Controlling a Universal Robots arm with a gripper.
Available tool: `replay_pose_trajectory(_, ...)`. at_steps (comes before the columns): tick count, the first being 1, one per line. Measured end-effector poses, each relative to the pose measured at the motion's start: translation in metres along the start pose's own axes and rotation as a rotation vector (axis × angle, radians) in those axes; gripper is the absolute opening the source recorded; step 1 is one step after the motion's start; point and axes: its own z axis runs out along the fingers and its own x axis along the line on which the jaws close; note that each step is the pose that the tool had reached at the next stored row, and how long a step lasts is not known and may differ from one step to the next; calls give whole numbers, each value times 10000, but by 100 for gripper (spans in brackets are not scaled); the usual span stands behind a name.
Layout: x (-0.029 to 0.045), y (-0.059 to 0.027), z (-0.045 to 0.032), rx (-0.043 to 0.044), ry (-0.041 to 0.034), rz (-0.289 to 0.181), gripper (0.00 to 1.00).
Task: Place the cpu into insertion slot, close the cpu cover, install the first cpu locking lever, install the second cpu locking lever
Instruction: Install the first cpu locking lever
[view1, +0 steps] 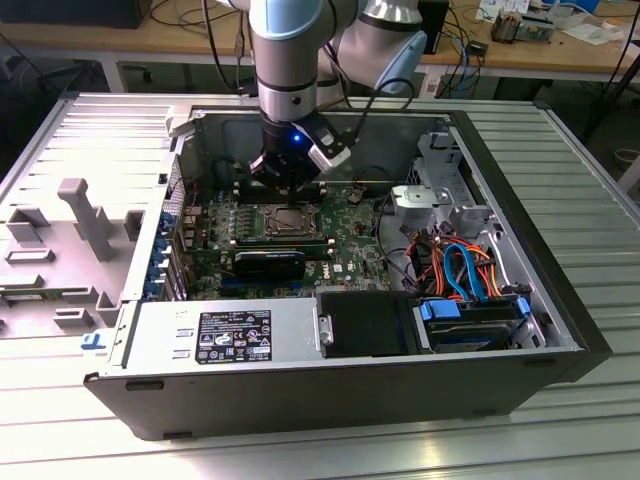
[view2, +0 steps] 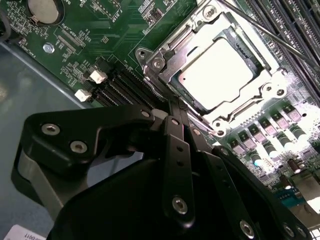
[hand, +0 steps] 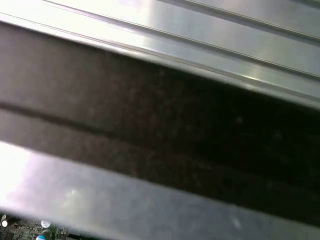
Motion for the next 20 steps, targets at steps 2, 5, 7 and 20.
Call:
replay_pose_trajectory(2,0,-2,14,2,7,-1,11)
replay_pose_trajectory(5,1,-12,27,-2,6,0,11)
replay_pose_trajectory(7,3,-25,31,-11,0,1,11)
replay_pose_trajectory(20,-107,-67,48,-47,76,0,11)
